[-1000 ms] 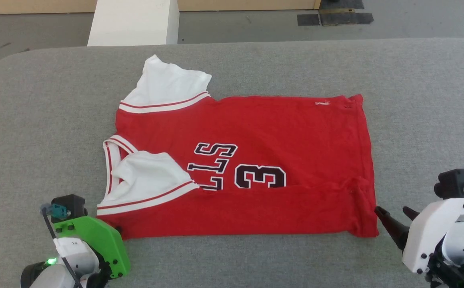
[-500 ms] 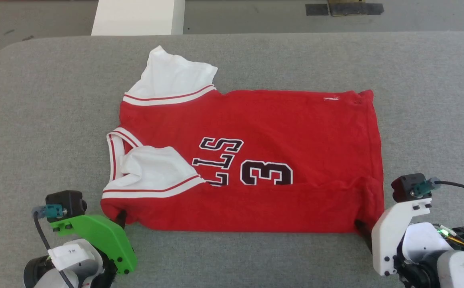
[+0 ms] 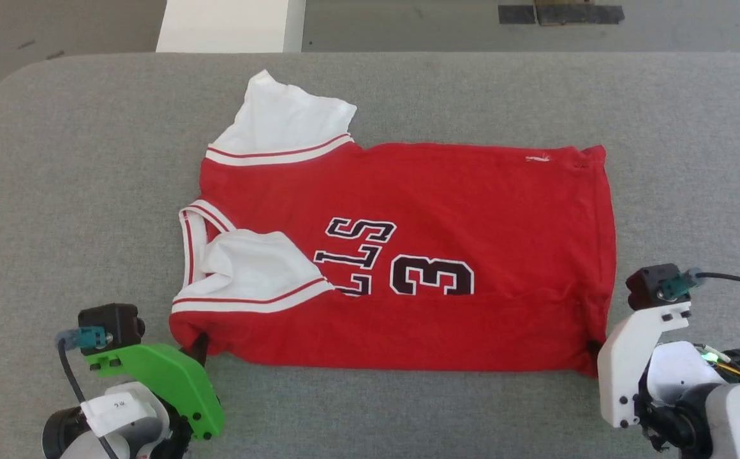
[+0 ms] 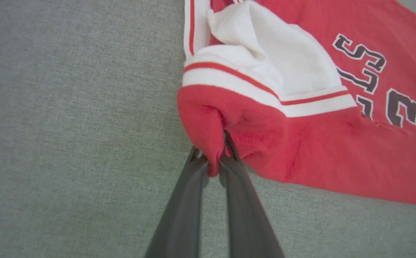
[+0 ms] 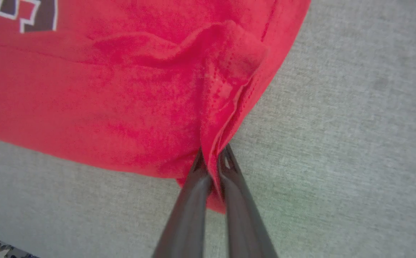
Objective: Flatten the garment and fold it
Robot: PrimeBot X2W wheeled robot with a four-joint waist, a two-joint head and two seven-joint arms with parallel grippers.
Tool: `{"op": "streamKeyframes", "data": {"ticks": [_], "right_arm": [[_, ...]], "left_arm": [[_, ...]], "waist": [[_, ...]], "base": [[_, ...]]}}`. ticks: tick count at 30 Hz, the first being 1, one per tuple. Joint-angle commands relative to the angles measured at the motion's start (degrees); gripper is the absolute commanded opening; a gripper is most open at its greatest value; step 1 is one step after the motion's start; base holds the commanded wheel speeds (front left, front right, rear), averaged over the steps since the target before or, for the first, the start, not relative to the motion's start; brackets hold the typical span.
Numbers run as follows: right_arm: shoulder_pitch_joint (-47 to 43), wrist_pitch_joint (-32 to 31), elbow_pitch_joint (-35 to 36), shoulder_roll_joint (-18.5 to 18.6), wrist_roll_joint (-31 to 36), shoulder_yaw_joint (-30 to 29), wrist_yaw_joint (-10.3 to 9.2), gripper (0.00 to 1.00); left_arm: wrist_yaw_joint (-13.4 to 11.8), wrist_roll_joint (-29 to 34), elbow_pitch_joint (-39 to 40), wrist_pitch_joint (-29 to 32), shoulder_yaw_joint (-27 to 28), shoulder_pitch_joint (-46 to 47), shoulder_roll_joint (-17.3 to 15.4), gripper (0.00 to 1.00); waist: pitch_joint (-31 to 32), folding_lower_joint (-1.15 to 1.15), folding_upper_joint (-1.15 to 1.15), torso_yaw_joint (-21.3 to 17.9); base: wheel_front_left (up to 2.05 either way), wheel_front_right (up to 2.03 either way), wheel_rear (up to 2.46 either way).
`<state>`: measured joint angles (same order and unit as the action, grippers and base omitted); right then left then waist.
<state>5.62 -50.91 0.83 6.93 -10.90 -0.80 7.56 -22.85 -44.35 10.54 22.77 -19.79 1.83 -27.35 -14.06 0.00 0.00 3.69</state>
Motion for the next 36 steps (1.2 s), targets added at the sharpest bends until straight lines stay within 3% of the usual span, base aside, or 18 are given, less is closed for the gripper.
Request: {"op": "streamKeyframes", "data": {"ticks": [1,9,14,21,22,23,24,33,36], "right_arm": [[-0.3,-0.3,0.3,0.6,-1.1,-0.1,-0.08,0.0],[-2.3,-6.5,6.2,5.5,-5.6,-2.9,-0.08,0.0],[-5.9,-10.7,7.1,6.3,-6.5,-4.2,-0.08,0.0],[-9.4,-10.4,3.0,4.7,-5.5,-3.1,-0.08,0.0],[-9.6,-10.0,2.0,4.3,-5.2,-2.9,-0.08,0.46],[-9.5,-9.5,1.5,4.5,-4.8,-2.7,-0.08,1.0],[-9.4,-8.8,0.9,4.4,-4.6,-2.5,-0.08,1.0],[-5.6,-4.6,5.0,2.7,-6.7,-7.0,-0.08,1.0],[-2.0,-1.3,6.6,1.8,-5.7,-11.0,-0.08,1.0]], "left_arm": [[-0.3,0.4,0.2,-0.1,0.1,-1.0,-0.4,0.0],[-2.4,1.0,4.4,0.3,1.5,-4.6,-2.9,0.0],[-3.9,-0.3,6.1,1.7,1.2,-9.0,-2.8,0.0],[-1.1,-4.3,-0.7,3.0,-1.4,-11.1,0.4,0.0],[-0.5,-4.7,-1.8,3.0,-1.5,-10.9,0.7,0.19],[-0.2,-4.8,-2.5,2.8,-1.4,-10.6,0.8,0.77],[0.1,-4.8,-3.3,2.6,-1.3,-10.3,0.8,1.0],[-1.5,-3.6,3.5,-0.9,5.2,-8.4,-3.1,1.0],[0.0,-1.7,5.7,-3.4,6.3,-4.7,-4.4,1.0]], "waist": [[1.5,0.0,0.0,-0.1],[6.8,0.0,0.0,0.4],[7.6,0.0,0.0,0.8],[7.3,0.0,0.0,0.8],[7.2,0.0,0.0,0.7],[7.2,0.0,0.0,0.7],[7.3,0.0,0.0,0.6],[9.0,0.0,0.0,-0.8],[8.8,0.0,0.0,-0.9]], "base": [[0.0,0.0,0.0],[0.0,0.0,0.0],[0.0,0.0,0.0],[0.0,0.0,0.0],[0.0,0.0,0.0],[0.0,0.0,0.0],[0.0,0.0,0.0],[0.0,0.0,0.0],[0.0,0.0,0.0]]}}
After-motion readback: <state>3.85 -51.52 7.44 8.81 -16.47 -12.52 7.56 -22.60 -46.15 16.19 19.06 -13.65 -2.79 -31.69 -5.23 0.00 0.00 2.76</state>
